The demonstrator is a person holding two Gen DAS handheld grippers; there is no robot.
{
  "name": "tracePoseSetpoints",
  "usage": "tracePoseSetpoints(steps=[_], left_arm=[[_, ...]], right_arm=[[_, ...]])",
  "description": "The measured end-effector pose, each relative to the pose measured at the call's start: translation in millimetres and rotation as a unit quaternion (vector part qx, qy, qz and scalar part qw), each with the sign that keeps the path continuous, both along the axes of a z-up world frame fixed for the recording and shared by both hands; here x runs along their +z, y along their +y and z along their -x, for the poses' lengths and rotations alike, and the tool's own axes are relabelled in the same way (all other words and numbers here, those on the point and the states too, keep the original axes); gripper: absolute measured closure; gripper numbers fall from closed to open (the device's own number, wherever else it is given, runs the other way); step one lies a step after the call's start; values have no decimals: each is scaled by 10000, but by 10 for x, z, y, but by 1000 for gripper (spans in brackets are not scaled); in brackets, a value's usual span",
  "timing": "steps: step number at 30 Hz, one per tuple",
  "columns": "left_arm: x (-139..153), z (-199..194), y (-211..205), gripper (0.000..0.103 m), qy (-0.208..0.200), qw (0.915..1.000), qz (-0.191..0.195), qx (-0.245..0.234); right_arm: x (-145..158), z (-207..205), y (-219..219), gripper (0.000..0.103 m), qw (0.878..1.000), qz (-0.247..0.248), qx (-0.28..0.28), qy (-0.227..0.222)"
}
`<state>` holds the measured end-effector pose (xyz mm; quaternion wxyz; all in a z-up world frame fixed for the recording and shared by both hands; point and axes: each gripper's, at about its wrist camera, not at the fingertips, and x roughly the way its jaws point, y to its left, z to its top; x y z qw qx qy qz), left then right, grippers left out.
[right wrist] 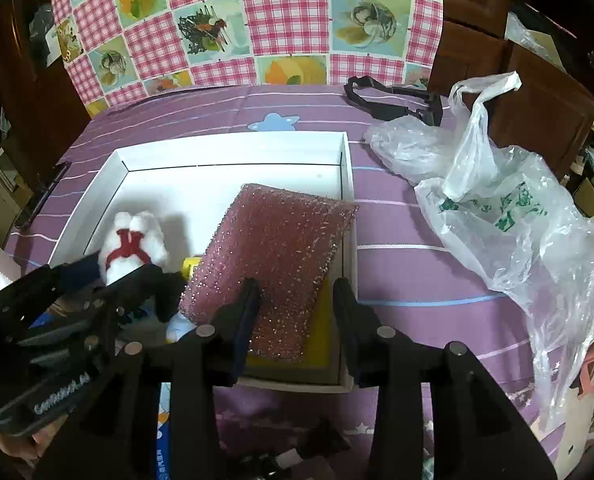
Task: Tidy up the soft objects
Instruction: 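Lower the sponge into the white box with right while left places the plush dog there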
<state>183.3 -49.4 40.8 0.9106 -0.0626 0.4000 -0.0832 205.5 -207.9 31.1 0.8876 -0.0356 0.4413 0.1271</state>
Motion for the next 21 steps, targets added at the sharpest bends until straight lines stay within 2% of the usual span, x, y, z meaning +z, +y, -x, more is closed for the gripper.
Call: tracePoseSetpoints(steps=[1,2,4,6,10,15,21], left_arm=[[40,26,-7,35,-114,9999,-28,-5],[72,37,-11,34,-196,9998,-49,11],[136,61,0,34,-322,9994,-90,89],[176,59,35,33,-329,9993,-86,149],[224,63,112,33,-362,9990,-26,273],[294,133,122,33,-479,9980,-206,368],[323,215,35,33,-636,9957,-581,345]], right_arm=[[20,14,3,62,10000,-1,-10,-16],[48,27,-2,61,10000,-18,-31,-48],[94,46,4,49,9999,-90,-50,-102],[148,78,-15,45,9996,-213,-66,-174],[243,121,-16,45,9980,-561,32,-303],[315,173,-7,45,9931,-1112,271,-254],[324,186,43,45,9906,-1303,388,-148]])
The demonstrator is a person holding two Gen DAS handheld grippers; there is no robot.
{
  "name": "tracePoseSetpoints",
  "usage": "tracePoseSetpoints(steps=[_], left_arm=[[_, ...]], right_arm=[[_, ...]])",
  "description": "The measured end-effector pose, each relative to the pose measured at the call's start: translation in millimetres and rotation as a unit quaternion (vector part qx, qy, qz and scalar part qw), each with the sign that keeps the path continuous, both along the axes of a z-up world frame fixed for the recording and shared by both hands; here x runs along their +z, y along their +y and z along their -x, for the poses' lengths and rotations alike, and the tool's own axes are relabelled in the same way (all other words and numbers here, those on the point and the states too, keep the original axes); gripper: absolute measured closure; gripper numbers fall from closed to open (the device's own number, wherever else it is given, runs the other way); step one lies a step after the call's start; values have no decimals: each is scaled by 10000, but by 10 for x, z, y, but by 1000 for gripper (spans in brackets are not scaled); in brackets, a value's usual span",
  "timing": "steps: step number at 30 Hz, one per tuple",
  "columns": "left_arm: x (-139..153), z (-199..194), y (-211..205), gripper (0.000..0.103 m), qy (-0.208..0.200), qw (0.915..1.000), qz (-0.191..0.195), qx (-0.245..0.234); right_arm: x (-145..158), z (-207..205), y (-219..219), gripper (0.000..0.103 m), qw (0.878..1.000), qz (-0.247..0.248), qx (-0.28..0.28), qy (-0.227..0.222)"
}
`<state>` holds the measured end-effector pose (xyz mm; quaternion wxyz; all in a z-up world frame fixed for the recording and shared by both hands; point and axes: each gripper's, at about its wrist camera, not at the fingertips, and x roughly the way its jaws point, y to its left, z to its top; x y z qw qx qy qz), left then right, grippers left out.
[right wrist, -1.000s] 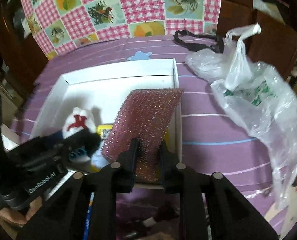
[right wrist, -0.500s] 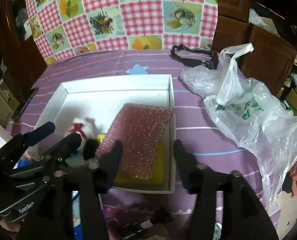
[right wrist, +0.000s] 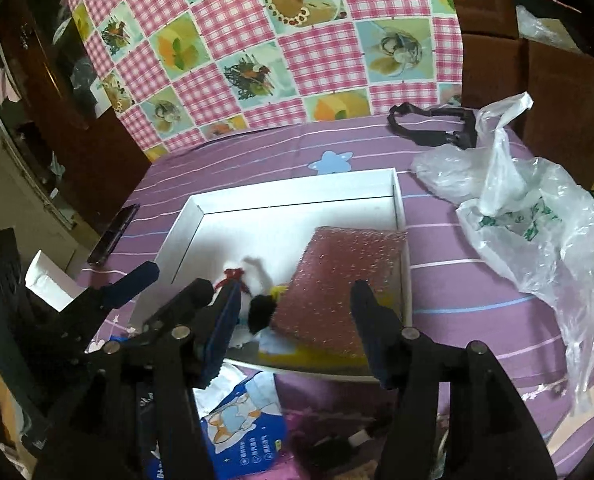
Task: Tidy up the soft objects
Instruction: 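Lower the sponge into the white box with right while left places the plush dog there, then move the right gripper to the green plaid pouch and grasp it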
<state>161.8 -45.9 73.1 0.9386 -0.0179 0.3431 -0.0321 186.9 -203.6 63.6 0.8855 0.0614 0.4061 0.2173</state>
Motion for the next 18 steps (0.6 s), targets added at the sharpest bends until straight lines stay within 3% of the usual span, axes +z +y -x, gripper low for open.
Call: tracePoseSetpoints(steps=[8,18], left_arm=[[177,263,-50,32,-245,9995,-156,139],[352,655,-240,31,-365,9988,-184,-252]], right_arm=[[110,165,-78,45,9999,-62,-47,-139],[129,500,-290,45,9993,-288,-173,-145]])
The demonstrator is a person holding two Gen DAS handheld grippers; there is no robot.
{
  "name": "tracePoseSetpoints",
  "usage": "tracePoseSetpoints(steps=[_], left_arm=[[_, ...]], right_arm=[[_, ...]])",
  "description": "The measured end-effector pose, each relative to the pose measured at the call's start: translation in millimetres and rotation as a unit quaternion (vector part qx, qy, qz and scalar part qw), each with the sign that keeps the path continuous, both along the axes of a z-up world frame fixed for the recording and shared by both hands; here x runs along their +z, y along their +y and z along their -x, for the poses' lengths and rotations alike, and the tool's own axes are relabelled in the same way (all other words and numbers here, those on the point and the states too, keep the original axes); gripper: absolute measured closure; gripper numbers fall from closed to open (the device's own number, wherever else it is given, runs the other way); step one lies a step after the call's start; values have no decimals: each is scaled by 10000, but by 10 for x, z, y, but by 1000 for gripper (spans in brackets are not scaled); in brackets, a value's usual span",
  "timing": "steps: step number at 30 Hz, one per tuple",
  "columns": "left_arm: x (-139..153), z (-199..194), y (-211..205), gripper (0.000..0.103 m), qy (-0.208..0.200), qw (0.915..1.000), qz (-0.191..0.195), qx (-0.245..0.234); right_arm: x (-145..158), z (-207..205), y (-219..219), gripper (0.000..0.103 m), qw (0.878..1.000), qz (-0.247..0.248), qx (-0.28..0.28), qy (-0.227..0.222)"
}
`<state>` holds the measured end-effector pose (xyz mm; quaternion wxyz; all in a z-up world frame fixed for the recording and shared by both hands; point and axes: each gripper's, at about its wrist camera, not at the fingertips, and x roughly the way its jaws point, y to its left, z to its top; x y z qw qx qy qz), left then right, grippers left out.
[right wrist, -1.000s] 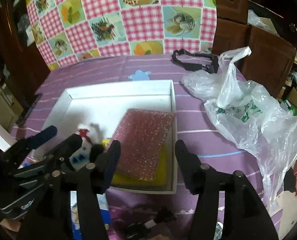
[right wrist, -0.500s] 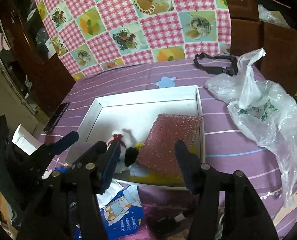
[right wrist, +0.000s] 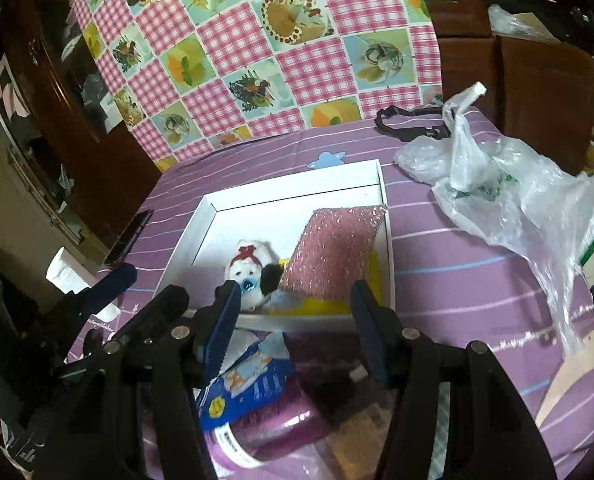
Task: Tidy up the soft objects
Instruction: 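Move the right gripper to the green plaid pouch and grasp it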
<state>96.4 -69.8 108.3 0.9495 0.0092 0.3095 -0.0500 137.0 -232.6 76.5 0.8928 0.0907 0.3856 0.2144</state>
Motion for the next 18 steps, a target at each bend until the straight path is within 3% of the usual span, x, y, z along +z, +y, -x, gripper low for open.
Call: tracePoseSetpoints(steps=[11,18], left_arm=[[-83,189,-301,27,183,9971,260,-696],[-77,338,-658,27,119,9920,-129,-1251]], right_arm=[[-89,450,-483,45,9986,134,-482,-162],[-150,637,-715,45,9973,125,-717,-68]])
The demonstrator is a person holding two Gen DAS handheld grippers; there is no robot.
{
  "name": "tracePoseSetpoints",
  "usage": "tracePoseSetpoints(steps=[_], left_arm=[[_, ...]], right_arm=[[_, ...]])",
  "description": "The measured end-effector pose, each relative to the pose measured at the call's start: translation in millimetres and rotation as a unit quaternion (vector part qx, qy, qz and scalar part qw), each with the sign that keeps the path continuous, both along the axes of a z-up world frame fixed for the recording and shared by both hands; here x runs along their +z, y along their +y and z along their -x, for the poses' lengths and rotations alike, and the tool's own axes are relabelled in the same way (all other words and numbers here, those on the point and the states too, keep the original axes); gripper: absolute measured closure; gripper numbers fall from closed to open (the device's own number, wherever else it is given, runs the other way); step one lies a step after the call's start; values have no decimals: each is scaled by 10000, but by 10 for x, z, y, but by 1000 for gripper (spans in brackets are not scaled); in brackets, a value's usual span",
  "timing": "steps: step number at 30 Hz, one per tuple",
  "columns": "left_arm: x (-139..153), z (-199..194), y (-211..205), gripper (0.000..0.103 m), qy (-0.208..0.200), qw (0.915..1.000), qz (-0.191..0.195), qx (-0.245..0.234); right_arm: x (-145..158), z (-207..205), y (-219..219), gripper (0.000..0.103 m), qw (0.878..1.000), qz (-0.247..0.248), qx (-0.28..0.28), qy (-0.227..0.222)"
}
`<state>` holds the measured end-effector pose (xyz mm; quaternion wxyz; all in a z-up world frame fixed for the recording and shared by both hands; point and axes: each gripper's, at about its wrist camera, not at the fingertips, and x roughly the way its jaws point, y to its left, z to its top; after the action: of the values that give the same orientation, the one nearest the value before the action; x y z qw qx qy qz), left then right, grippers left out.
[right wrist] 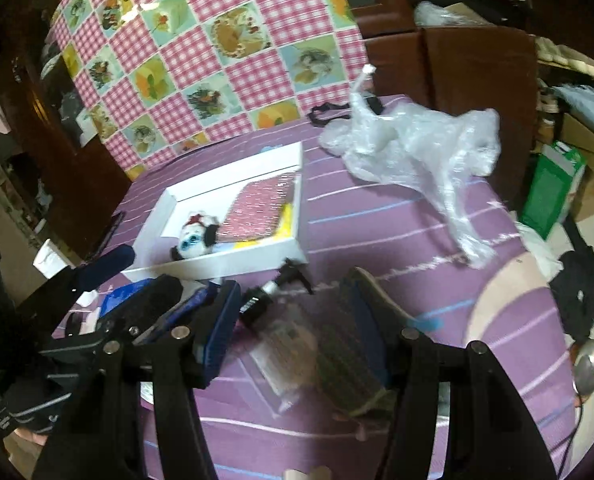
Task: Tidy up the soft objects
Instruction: 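Move the right gripper to the green plaid pouch and grasp it, then lift the plaid pouch with right while left grasps the clear labelled packet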
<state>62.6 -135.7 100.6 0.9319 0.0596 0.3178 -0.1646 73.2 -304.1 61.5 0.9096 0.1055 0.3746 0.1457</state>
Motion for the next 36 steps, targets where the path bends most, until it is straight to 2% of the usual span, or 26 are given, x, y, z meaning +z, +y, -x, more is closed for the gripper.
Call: tracePoseSetpoints(steps=[7,14,17,20,23,28,36], left_arm=[[-54,59,-255,27,173,9990,25,-407],[-208,66,-482,27,488,9961,-112,-720],[-252,106,-556,27,551,9939,-212,-936],[-282,118,-602,27,799,9896,-181,-1181],[-345,102,-605,27,1025,9876,-223,-1166],[-440,76,-626,28,1087,9872,-333,-1115],[-601,9,-634,28,1307,9849,-499,-1022]], right_arm=[[-65,90,-207,45,9992,168,-246,262],[-196,95,-480,45,9961,-41,-537,698],[-222,87,-478,45,9957,-11,-488,782],[-287,60,-424,45,9956,-54,-298,883],[-352,30,-377,45,9951,83,-318,932],[-427,-12,-346,45,9943,259,-325,984],[-489,-48,-444,41,9933,-124,-243,1119]])
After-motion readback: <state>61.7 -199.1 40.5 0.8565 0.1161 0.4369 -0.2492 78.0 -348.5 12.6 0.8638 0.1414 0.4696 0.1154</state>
